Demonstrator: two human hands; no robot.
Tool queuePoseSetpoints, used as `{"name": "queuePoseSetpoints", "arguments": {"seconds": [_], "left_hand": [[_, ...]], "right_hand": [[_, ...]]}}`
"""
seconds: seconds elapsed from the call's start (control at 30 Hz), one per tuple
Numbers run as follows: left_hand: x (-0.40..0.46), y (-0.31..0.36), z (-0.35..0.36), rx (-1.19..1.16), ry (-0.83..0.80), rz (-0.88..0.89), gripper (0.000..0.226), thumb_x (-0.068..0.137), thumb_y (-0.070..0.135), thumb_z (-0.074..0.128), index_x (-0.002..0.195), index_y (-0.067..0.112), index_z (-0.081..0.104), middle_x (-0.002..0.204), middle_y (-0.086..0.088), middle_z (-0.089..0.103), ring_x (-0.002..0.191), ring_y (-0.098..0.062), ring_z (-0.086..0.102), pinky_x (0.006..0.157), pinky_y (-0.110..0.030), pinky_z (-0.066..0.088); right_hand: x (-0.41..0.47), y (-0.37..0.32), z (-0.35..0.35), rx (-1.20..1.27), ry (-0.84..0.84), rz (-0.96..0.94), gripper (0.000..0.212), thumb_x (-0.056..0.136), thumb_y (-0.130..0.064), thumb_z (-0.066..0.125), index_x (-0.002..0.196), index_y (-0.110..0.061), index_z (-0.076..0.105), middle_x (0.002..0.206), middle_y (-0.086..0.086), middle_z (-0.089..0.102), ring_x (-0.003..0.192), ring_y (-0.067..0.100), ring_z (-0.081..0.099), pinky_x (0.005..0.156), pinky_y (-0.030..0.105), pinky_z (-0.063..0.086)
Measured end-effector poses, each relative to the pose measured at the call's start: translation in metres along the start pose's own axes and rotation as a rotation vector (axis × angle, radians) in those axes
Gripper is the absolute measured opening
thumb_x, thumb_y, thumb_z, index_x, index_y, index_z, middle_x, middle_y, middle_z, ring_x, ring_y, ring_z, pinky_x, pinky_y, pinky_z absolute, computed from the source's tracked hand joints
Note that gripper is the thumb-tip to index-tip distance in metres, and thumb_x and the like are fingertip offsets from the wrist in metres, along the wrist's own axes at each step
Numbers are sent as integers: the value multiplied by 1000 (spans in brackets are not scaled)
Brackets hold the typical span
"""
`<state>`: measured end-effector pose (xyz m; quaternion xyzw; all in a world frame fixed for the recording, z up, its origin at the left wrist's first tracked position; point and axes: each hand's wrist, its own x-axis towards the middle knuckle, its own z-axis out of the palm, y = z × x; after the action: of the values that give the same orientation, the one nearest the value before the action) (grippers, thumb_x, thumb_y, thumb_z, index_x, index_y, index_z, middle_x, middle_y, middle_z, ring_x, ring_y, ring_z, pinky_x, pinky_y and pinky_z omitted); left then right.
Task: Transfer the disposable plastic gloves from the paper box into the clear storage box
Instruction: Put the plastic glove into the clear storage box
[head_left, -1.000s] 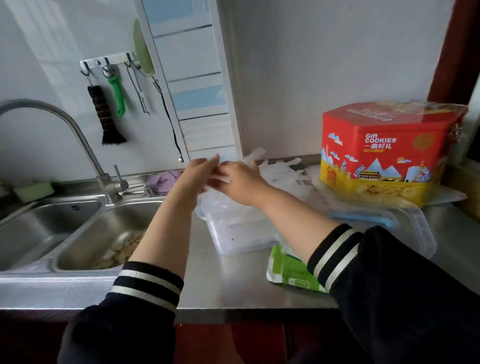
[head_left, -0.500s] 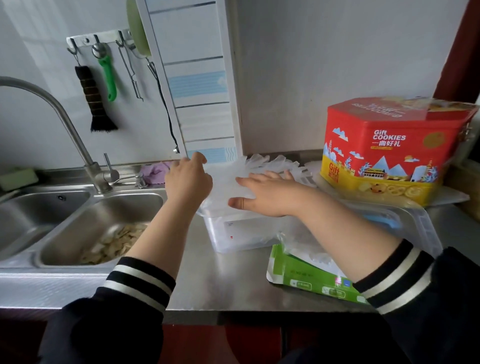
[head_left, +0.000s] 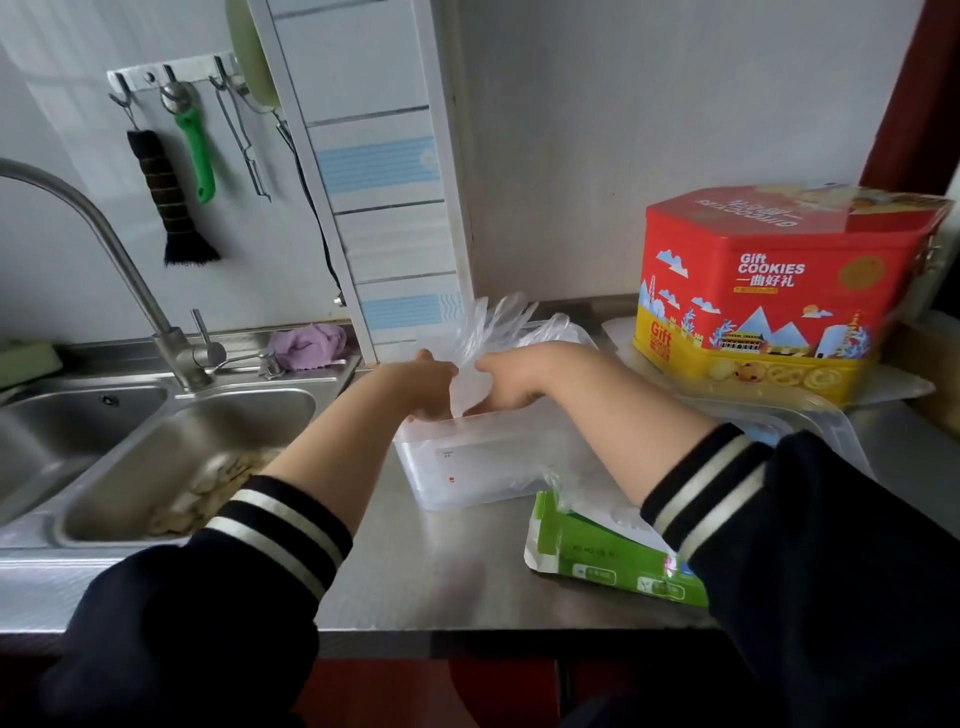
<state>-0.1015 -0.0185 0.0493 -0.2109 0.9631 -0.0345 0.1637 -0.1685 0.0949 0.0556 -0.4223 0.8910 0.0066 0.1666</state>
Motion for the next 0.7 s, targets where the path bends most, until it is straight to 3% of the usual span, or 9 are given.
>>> {"name": "queuePoseSetpoints", "arguments": {"seconds": [0.07,0.13,0.2,0.27,0.47,0.57,0.63,0.7], "left_hand": [[8,1,1,14,-45,4,65,97,35,49,153,23,19,148,-12,30,113,-30,55,91,-35,43],[17,1,4,-39,-79,-33,56,98,38,40,151,23,28,144,-12,44,112,-29,59,91,-34,45],[24,2,7,-166,-102,-158,52,98,46,33,143,21,41,133,-10,58,89,-24,66,83,-31,49],[24,7,9,-308,-121,-238,56,99,50,37,139,13,45,130,-12,59,69,-21,62,78,-32,51],[20,10,12,-392,-161,-278,66,95,51,51,142,6,40,139,-12,52,76,-23,63,97,-37,50],[12,4,-2,-221,-191,-137,66,92,29,62,149,15,33,135,-10,55,107,-26,63,100,-40,48],[7,0,-15,-192,-162,-36,70,87,7,64,149,14,32,125,-11,62,102,-27,67,93,-41,54],[-1,0,-26,-193,-17,29,56,88,0,55,142,12,44,114,-12,68,94,-26,69,88,-40,56]], "right_hand": [[11,3,0,-30,-58,-6,64,92,-39,59,146,-15,36,148,5,43,130,25,45,101,31,37],[18,6,2,-48,-119,17,60,94,-28,57,148,-16,34,151,3,37,134,26,40,105,34,35],[21,11,5,-27,-185,50,59,95,-24,55,150,-19,32,153,3,32,136,29,36,110,37,33],[23,14,8,-10,-232,72,58,96,-23,54,150,-21,32,155,5,29,135,29,36,111,39,33],[9,19,8,31,-185,93,60,96,-28,54,151,-22,30,156,5,27,137,29,35,105,35,35],[-11,21,-9,80,-84,41,63,95,-40,56,149,-17,34,150,8,37,123,29,52,97,35,45],[-24,29,-22,278,24,20,60,92,-41,61,144,-16,41,141,9,48,106,29,64,87,39,55],[-45,39,-31,456,221,-18,37,94,-35,60,122,-12,59,123,11,62,94,26,69,76,38,59]]}}
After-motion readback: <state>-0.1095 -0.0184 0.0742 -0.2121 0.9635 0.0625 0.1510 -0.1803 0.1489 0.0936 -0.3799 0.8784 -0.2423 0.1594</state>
